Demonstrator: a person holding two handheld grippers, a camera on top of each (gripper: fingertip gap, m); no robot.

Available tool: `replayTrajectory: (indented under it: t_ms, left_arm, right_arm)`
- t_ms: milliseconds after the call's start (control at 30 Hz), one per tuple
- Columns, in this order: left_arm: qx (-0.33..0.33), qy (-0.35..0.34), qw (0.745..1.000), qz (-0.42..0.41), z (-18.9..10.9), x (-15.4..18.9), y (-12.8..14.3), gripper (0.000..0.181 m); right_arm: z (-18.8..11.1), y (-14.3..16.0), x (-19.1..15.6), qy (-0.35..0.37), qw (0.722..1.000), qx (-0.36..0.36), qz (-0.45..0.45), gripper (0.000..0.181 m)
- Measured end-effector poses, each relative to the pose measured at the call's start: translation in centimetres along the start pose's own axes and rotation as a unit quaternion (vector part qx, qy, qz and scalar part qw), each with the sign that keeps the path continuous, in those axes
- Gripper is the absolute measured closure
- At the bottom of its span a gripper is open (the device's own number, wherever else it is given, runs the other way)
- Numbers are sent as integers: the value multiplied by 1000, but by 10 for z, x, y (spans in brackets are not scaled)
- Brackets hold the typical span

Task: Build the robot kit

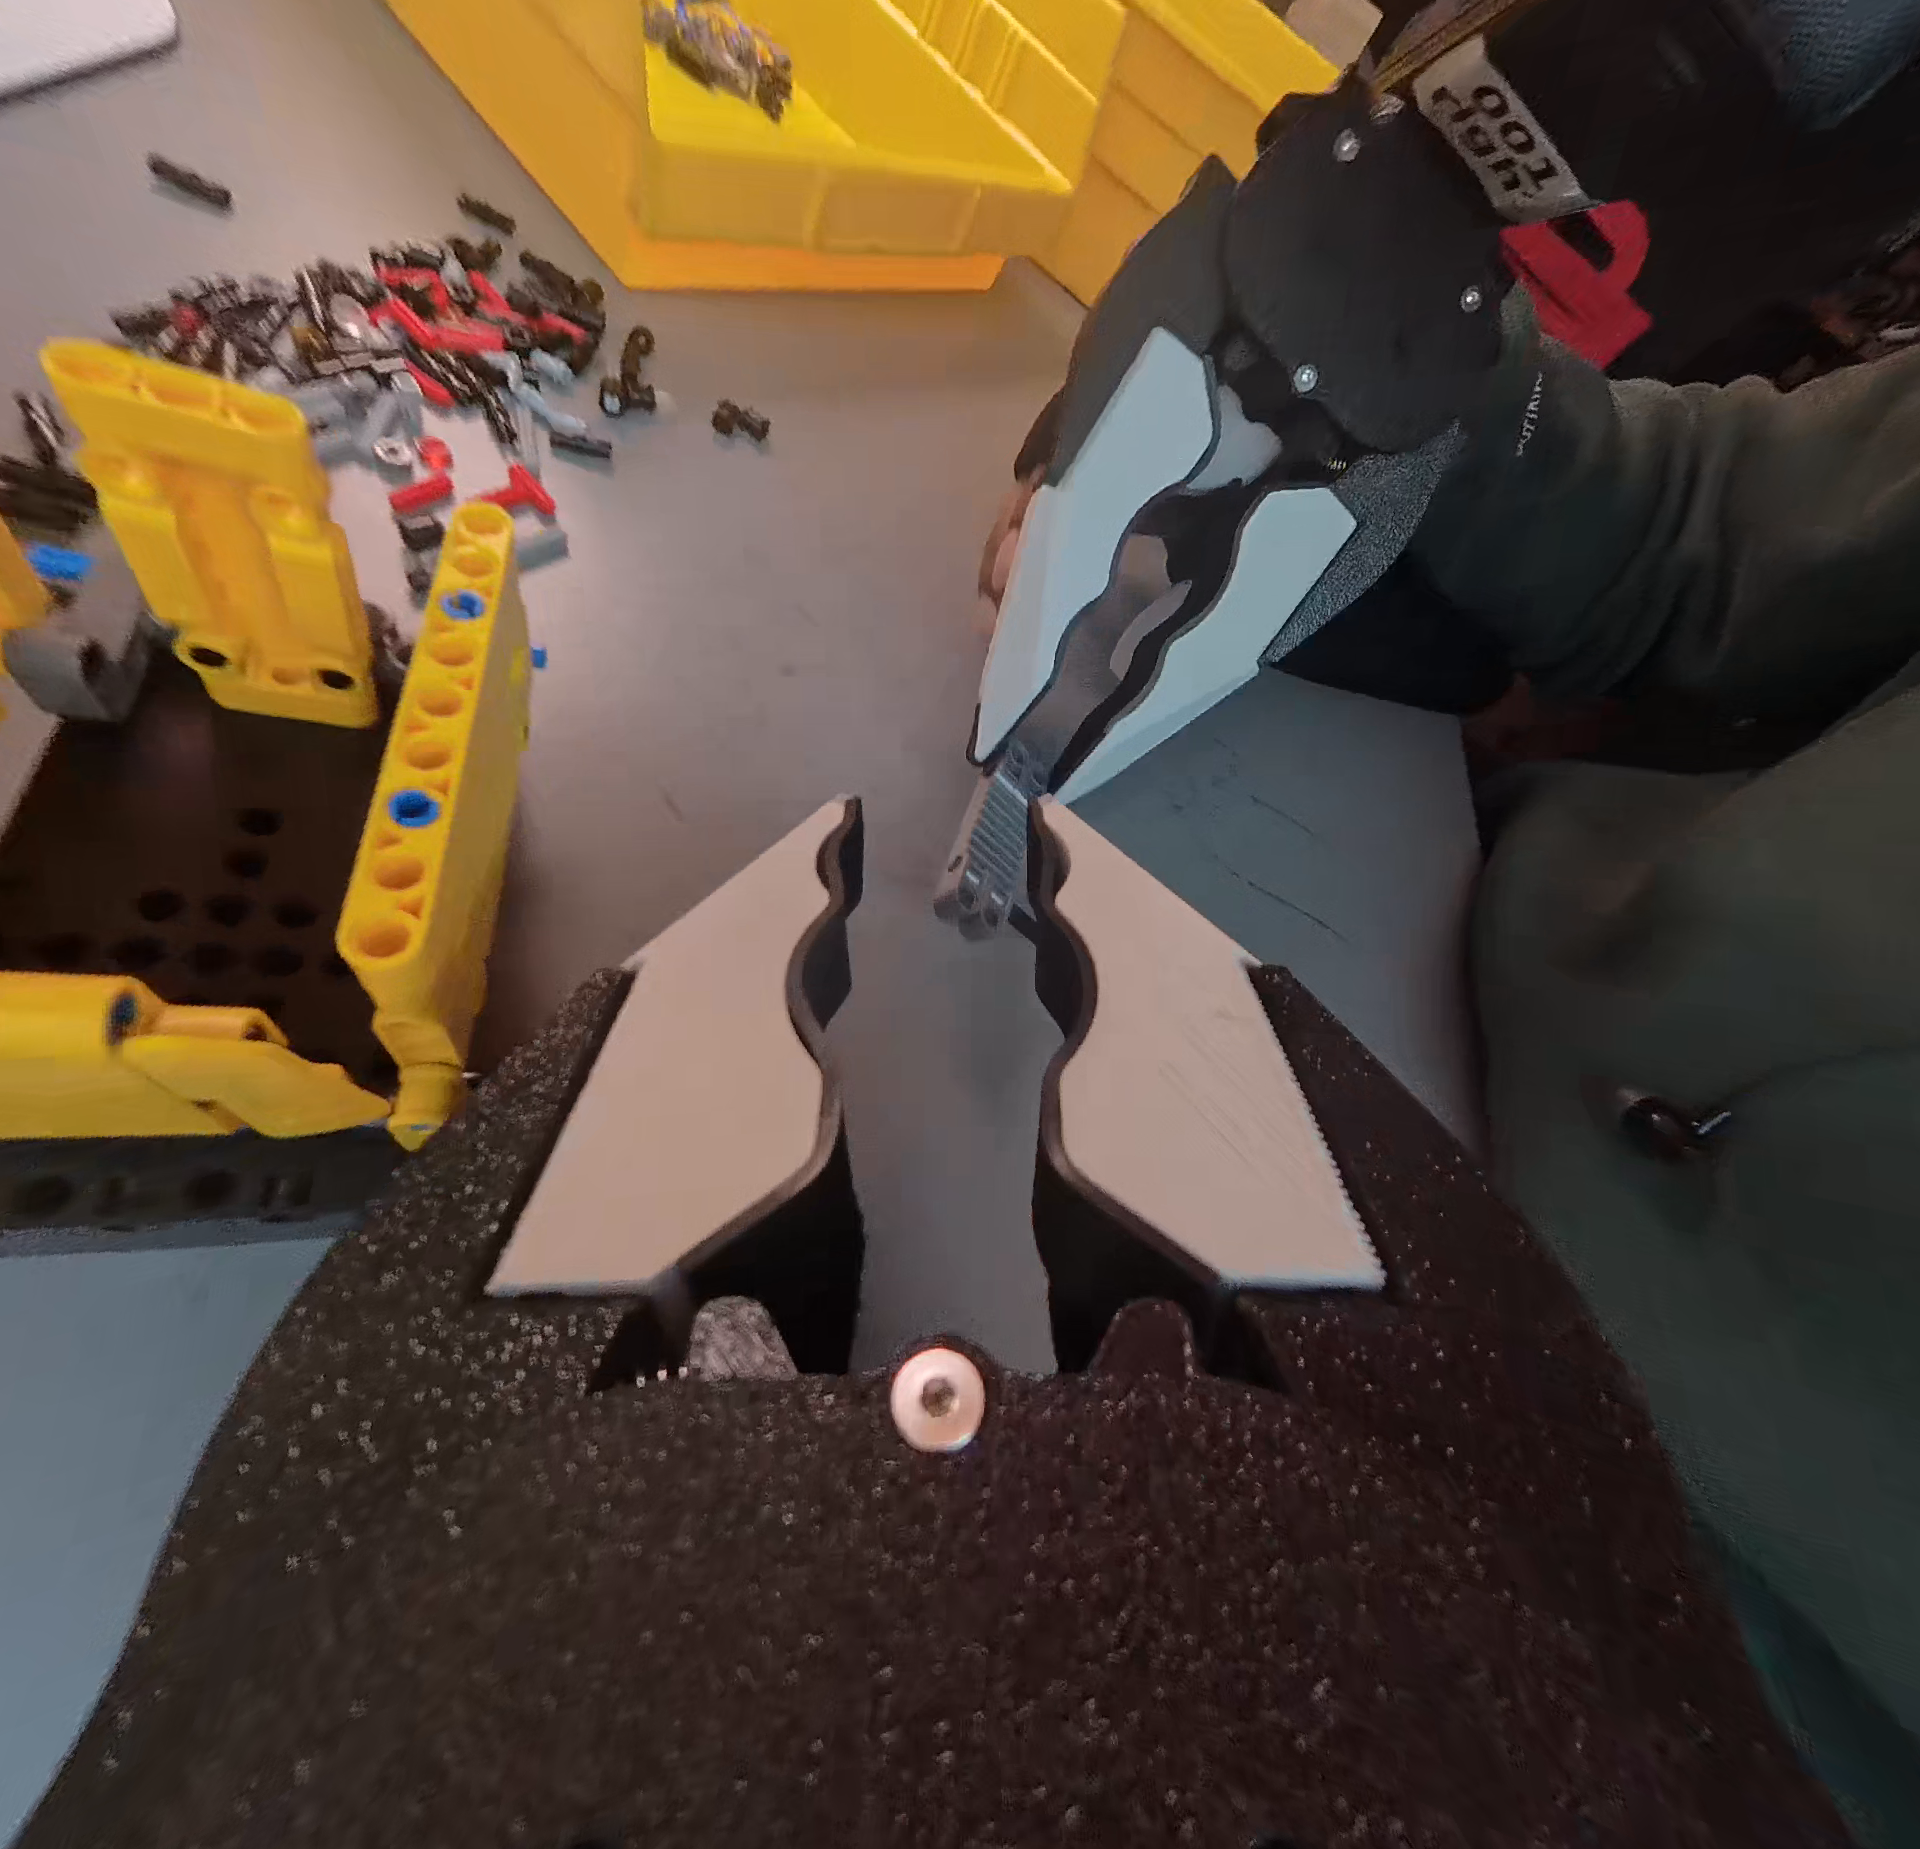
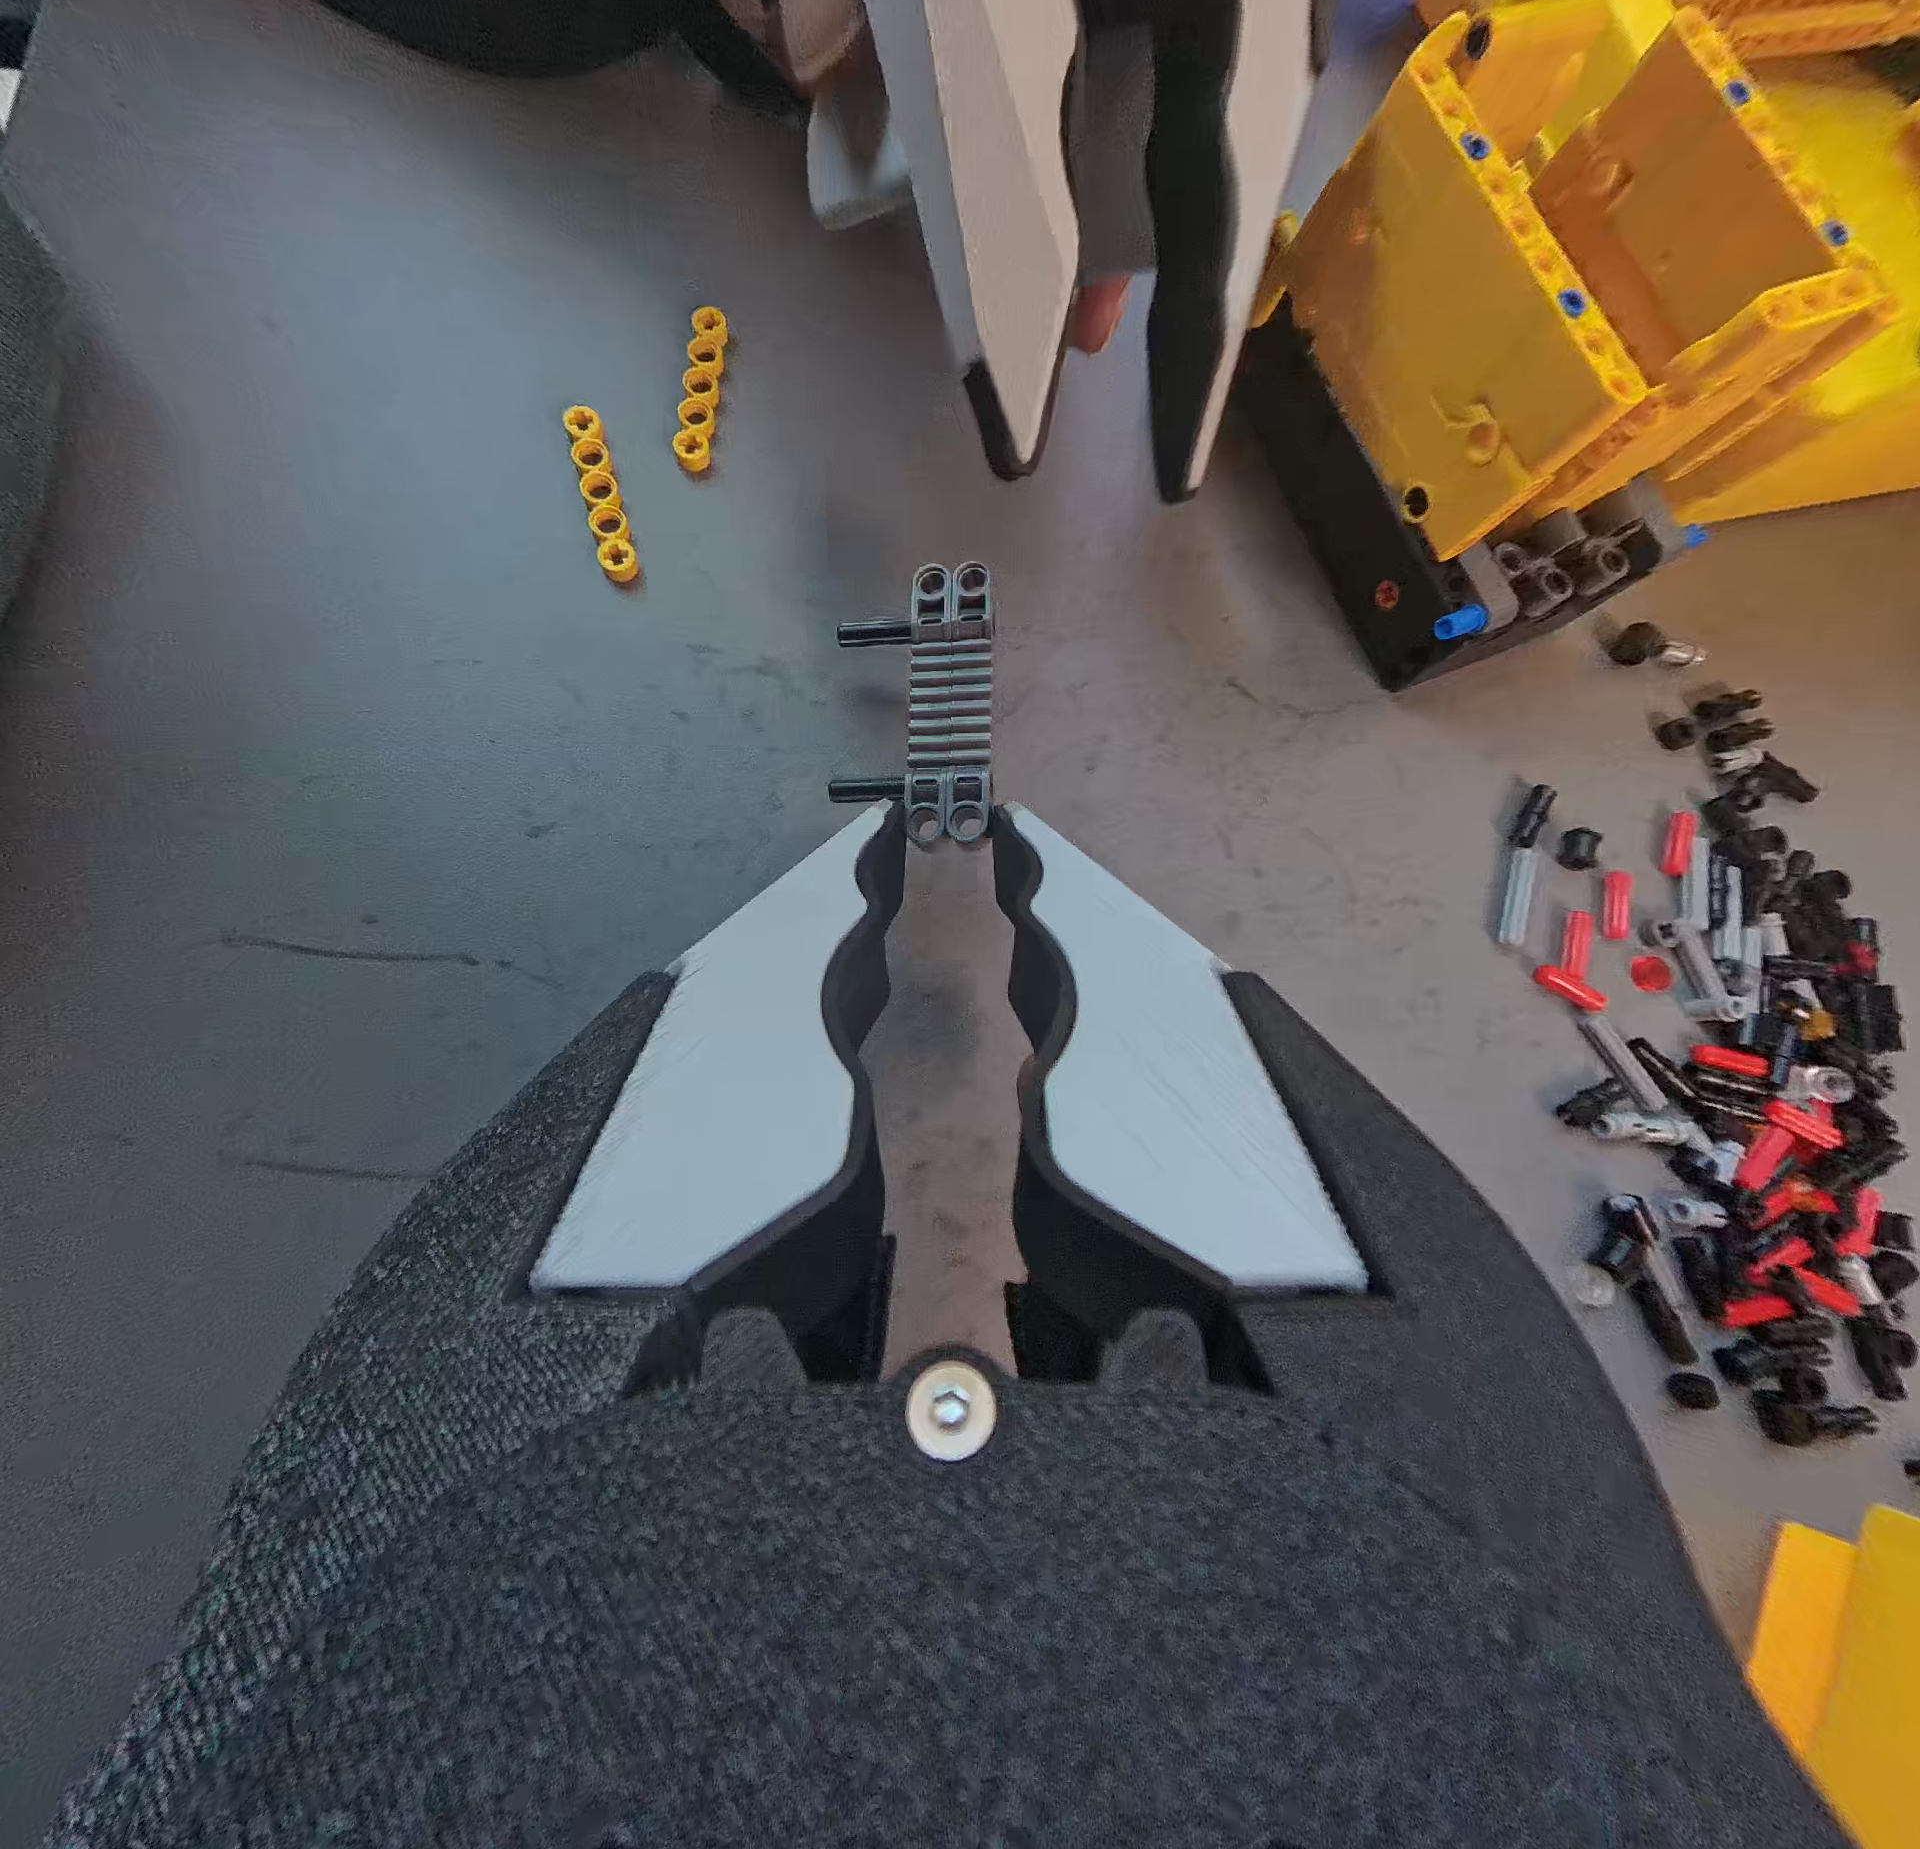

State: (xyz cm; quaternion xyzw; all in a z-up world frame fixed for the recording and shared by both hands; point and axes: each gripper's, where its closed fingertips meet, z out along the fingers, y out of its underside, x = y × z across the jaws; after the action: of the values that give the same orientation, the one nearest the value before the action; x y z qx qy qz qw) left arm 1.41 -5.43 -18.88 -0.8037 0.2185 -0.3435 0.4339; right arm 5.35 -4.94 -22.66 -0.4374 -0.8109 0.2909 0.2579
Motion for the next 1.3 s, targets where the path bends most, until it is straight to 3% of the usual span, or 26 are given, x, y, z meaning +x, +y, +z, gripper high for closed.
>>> replayTrajectory:
  t_ms: [167,300,433,600,767,967,1133,1300]
  left_arm:
    - [102,-61,988,102,-18,-1,-33,149]
    - [147,-109,974,134,-30,-7,-44,142]
    - [156,-129,970,138,-37,-12,-48,140]
    - [144,-147,960,188,-52,-9,-50,143]
    - [93,-144,963,206,-71,-3,-28,142]
    - [-3,-125,970,210,-81,15,21,156]
    - [-117,-80,972,189,-75,33,60,152]
    - [-217,-52,957,185,-61,34,96,148]
  right_arm:
    - [10,8,4,-25,998,-58,-8,165]
    - [12,6,9,-18,998,-55,-13,161]
    - [1,-8,17,12,1000,20,5,156]
    - [-38,-30,35,71,983,162,54,148]
    - [-62,-27,42,100,966,222,93,144]
    - [-60,-18,44,105,966,213,104,141]
    - [-53,-16,39,89,969,204,103,142]
    - [-51,-14,40,100,971,194,93,144]
